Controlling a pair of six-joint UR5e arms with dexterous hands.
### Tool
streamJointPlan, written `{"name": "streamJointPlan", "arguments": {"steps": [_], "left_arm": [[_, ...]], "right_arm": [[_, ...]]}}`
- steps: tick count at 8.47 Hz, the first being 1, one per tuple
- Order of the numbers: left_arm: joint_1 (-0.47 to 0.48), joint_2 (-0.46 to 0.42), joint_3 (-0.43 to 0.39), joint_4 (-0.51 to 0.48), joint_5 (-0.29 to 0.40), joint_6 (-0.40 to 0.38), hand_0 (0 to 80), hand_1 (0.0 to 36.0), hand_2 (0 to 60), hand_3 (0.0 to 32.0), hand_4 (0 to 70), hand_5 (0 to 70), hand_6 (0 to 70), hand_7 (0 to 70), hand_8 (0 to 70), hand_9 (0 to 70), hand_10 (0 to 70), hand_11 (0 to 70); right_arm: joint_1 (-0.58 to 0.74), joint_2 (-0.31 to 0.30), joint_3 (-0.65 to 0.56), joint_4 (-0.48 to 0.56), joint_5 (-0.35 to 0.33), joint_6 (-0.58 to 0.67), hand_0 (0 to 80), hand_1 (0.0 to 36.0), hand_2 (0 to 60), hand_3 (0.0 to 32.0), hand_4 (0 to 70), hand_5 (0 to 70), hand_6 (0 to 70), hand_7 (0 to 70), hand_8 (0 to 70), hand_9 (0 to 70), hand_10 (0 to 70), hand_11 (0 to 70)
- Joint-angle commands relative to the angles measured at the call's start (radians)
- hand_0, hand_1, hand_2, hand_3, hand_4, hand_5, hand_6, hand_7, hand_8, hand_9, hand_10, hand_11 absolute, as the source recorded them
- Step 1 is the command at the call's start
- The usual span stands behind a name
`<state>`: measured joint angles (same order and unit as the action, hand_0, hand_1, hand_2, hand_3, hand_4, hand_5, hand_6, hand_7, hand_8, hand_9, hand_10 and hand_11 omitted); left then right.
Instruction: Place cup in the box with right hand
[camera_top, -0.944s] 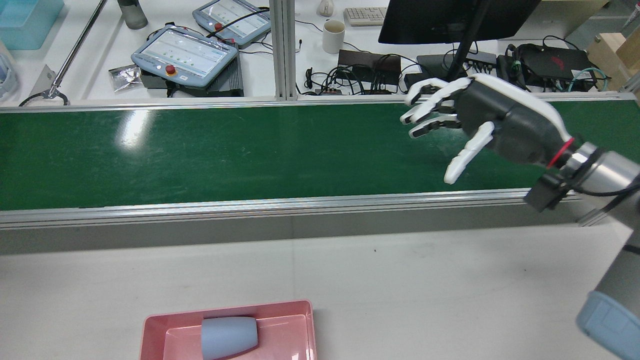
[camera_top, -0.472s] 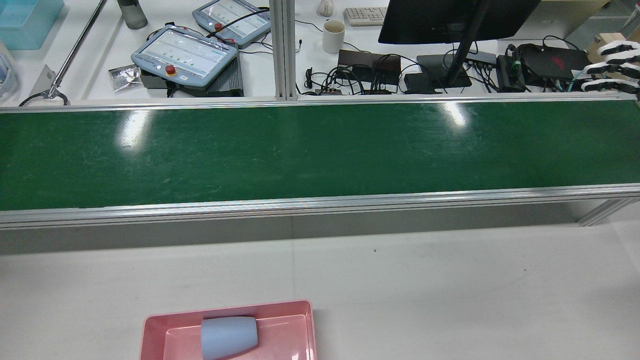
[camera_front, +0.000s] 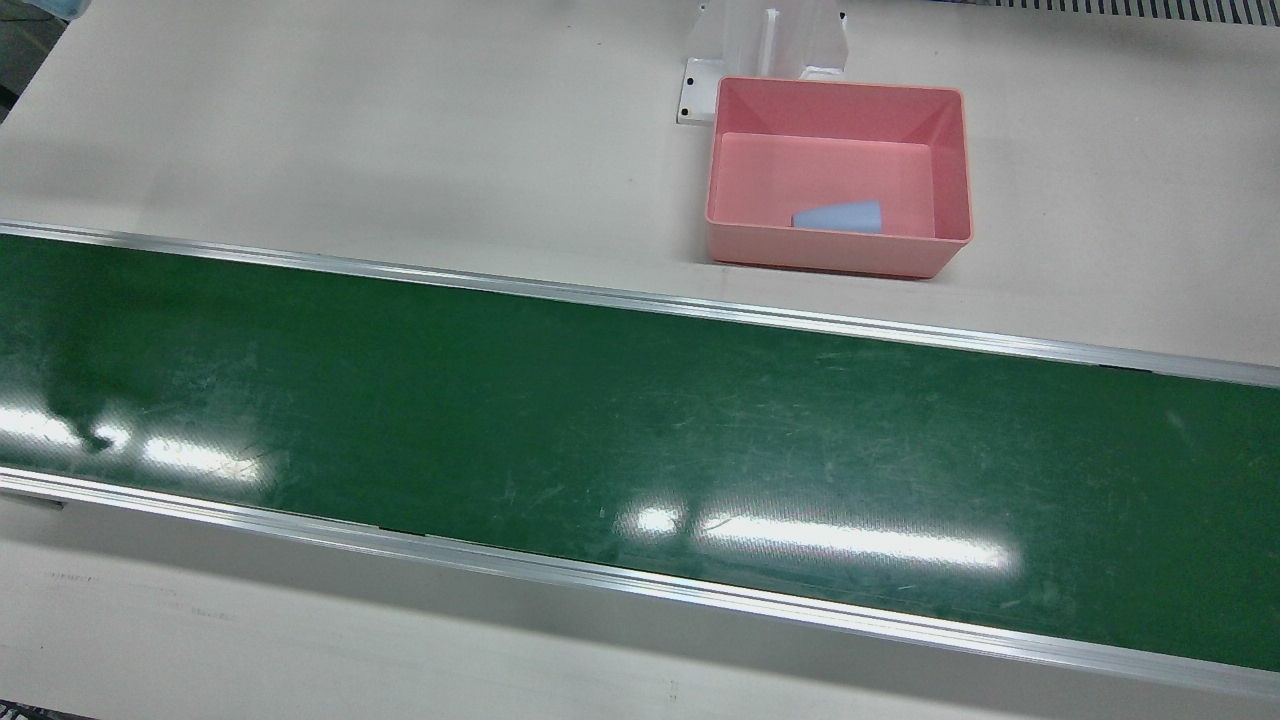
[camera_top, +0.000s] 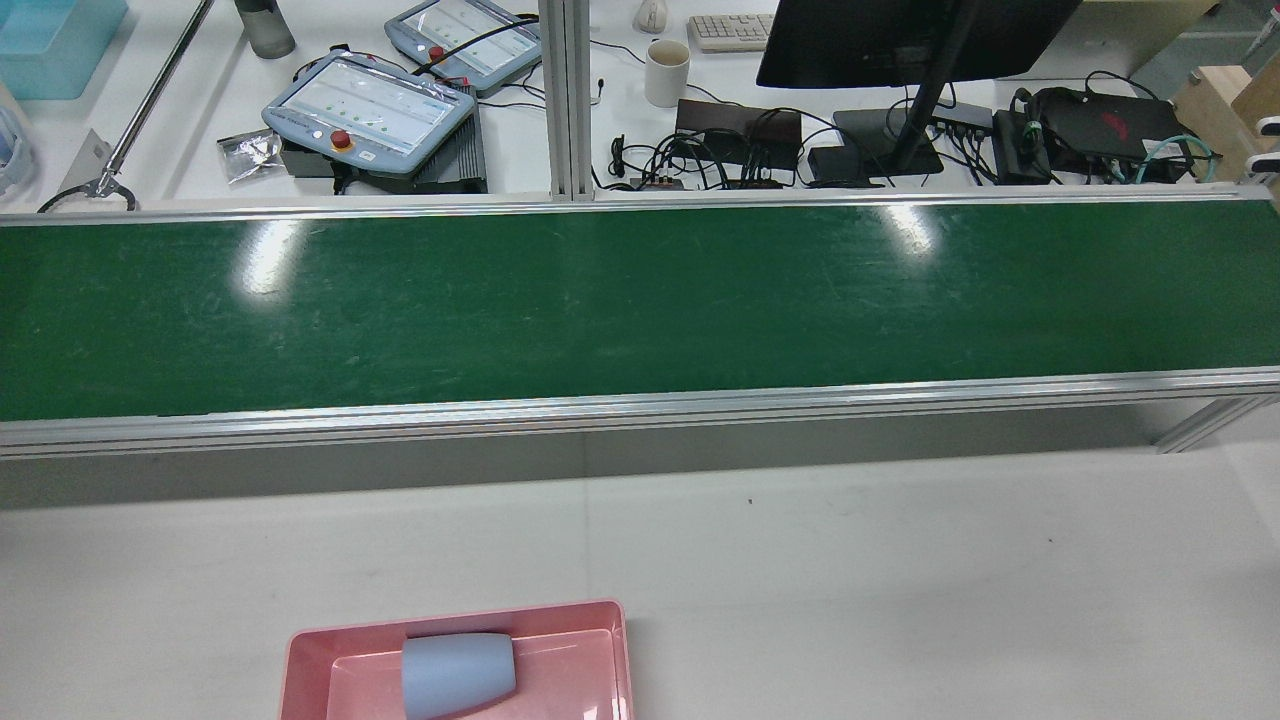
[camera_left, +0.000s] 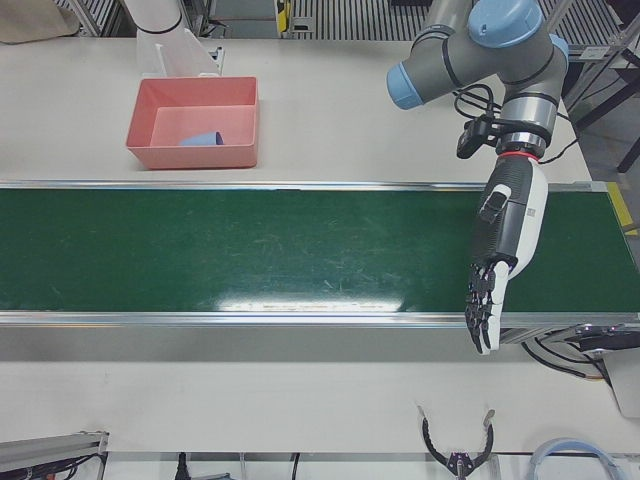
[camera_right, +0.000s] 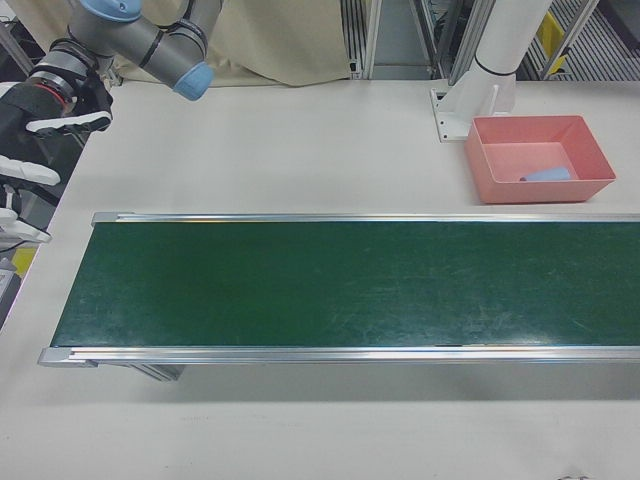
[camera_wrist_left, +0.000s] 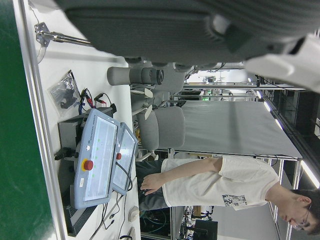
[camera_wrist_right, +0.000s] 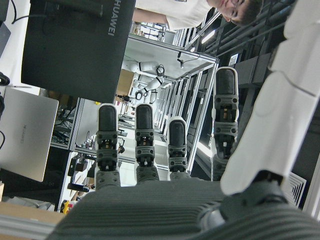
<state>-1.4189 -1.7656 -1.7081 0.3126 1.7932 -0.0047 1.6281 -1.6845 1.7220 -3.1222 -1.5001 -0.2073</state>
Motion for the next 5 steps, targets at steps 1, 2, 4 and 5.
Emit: {"name": "streamJointPlan", "arguments": {"steps": [1, 2, 4, 5], "left_arm": [[0.000, 0.000, 0.001, 0.000, 0.000, -0.001, 0.0, 0.0, 0.0, 0.0, 0.0, 0.0, 0.0, 0.0, 0.0, 0.0, 0.0, 0.0], [0.000, 0.000, 0.001, 0.000, 0.000, 0.000, 0.0, 0.0, 0.0, 0.0, 0.0, 0.0, 0.0, 0.0, 0.0, 0.0, 0.0, 0.0], [0.000, 0.000, 0.001, -0.001, 0.000, 0.000, 0.0, 0.0, 0.0, 0.0, 0.0, 0.0, 0.0, 0.0, 0.0, 0.0, 0.0, 0.0], [0.000, 0.000, 0.001, -0.001, 0.000, 0.000, 0.0, 0.0, 0.0, 0.0, 0.0, 0.0, 0.0, 0.0, 0.0, 0.0, 0.0, 0.0]], "right_arm": [[0.079, -0.009, -0.030, 0.002, -0.006, 0.005, 54.2, 3.6, 0.0, 11.4, 70.0, 7.6, 11.7, 57.3, 29.6, 36.6, 26.5, 38.1], [0.091, -0.009, -0.024, 0.002, -0.008, 0.005, 54.3, 3.8, 0.0, 11.8, 70.0, 8.0, 11.9, 57.9, 30.4, 37.2, 26.4, 37.9], [0.108, -0.044, -0.018, 0.001, -0.008, 0.025, 54.7, 4.4, 0.0, 13.6, 70.0, 8.1, 11.7, 57.9, 30.4, 37.2, 25.2, 36.3], [0.114, -0.052, -0.012, 0.002, -0.009, 0.028, 54.7, 4.4, 0.0, 13.8, 70.0, 8.1, 11.7, 58.0, 30.5, 37.3, 25.0, 35.9]]}}
